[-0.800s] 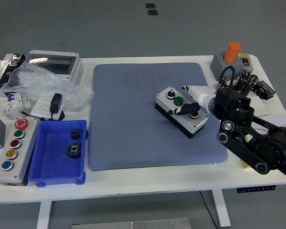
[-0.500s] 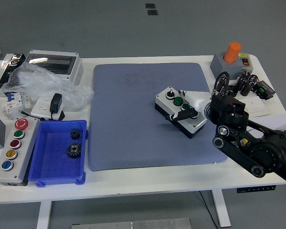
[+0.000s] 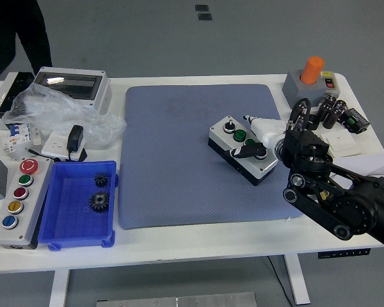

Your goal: Pick up the button,place it on the desk,press the button,press the button

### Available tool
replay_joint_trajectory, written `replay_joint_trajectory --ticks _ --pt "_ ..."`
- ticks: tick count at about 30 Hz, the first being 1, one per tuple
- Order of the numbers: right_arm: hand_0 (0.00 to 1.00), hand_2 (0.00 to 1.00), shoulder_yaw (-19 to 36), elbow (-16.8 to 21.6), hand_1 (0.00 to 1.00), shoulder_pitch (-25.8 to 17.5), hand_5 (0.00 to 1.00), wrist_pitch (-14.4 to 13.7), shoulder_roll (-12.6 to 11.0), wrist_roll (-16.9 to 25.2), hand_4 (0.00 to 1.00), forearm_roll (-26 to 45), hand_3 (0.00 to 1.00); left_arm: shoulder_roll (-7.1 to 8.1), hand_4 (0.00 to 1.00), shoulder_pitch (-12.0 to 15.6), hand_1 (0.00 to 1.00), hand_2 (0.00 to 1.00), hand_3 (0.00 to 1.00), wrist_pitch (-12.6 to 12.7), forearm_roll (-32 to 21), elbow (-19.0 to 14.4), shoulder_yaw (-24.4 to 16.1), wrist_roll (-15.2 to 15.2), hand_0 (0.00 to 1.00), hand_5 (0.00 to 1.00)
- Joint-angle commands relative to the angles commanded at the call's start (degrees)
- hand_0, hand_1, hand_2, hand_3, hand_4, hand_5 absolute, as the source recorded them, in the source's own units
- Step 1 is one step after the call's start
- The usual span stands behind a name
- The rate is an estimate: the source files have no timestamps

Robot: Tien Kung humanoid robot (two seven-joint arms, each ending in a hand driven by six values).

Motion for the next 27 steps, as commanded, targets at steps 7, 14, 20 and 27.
replay_joint_trajectory --ticks 7,14,20,27 --pt "0.621 0.763 -0.5 0.0 0.769 0.0 0.491 0.4 0.1 0.0 0.998 0.5 0.998 -0.05 0.747 -0.1 0.746 0.691 0.726 0.2 -0.2 0.0 0.3 -0.5 0.708 0.354" --pt "0.621 0.776 -0.9 -0.2 0.78 0.1 0.505 -2.2 -0.1 0.0 0.998 -0.6 0.998 -0.05 0.746 -0.1 0.747 0.69 0.719 0.5 -0.5 0.0 0.7 -1.0 0.708 0.355" --pt "0.504 0.728 -2.0 -0.5 0.701 0.0 0.452 -3.2 -0.1 0.0 0.97 -1.0 0.998 0.01 0.744 -0.2 0.749 0.691 0.722 0.6 -0.4 0.0 0.6 -1.2 0.709 0.365" --pt "0.434 0.672 -2.7 -0.5 0.659 -0.1 0.33 -4.5 -0.2 0.0 0.866 -1.9 0.886 -0.04 0.744 -0.3 0.749 0.692 0.72 0.6 -0.1 -0.1 0.4 -1.2 0.711 0.372"
